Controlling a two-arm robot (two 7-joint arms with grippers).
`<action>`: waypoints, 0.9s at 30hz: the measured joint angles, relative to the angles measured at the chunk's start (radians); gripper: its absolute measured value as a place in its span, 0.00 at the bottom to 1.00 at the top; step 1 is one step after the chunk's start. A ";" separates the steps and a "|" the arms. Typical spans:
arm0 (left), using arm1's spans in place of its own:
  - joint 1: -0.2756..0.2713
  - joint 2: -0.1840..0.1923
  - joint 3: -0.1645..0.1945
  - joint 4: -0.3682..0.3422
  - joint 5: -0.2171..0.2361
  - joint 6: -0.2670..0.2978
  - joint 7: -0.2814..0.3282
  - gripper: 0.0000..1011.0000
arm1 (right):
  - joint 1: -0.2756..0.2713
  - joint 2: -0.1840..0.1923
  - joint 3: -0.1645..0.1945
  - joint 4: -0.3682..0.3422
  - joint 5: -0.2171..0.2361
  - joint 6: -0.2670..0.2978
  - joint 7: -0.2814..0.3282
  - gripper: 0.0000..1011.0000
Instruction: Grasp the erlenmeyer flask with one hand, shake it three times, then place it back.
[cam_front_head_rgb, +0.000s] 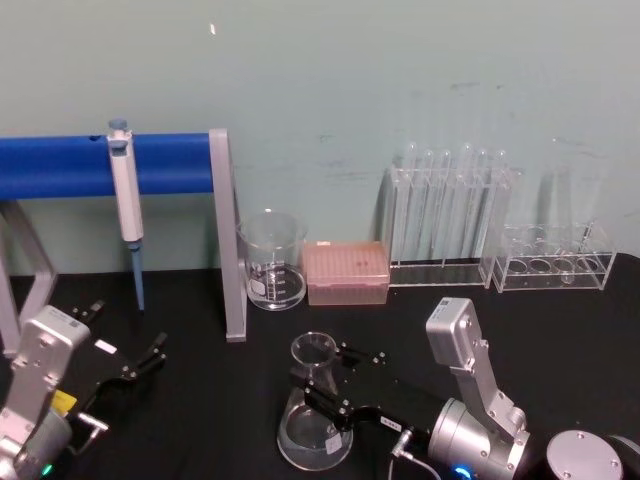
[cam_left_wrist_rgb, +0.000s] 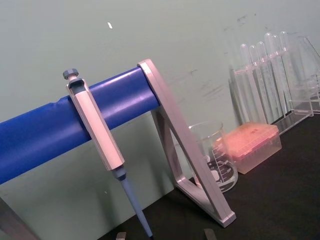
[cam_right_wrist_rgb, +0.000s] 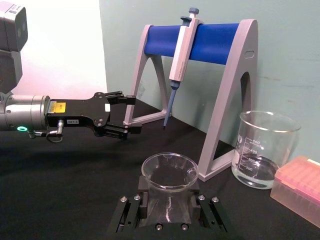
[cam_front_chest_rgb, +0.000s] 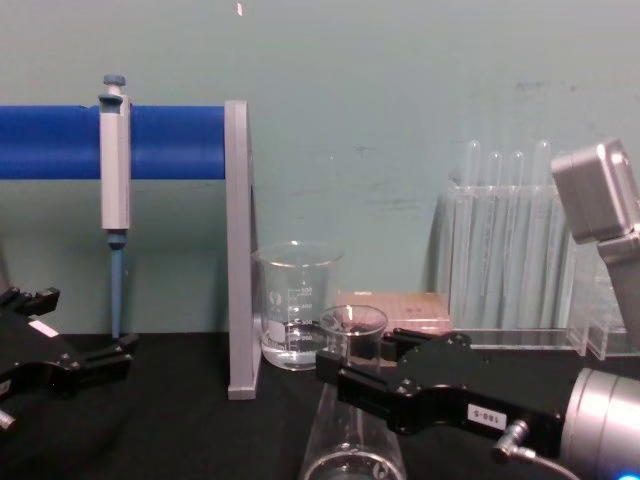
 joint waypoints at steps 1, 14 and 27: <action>0.000 0.000 0.000 0.000 0.000 0.000 0.000 0.99 | 0.000 0.000 0.000 0.000 0.000 0.000 0.000 0.45; 0.000 0.000 0.000 0.000 0.000 0.000 0.000 0.99 | -0.001 0.000 0.001 0.001 -0.002 0.001 0.000 0.57; 0.000 0.000 0.000 0.000 0.000 0.000 0.000 0.99 | -0.001 0.000 0.001 0.001 -0.003 0.001 0.000 0.93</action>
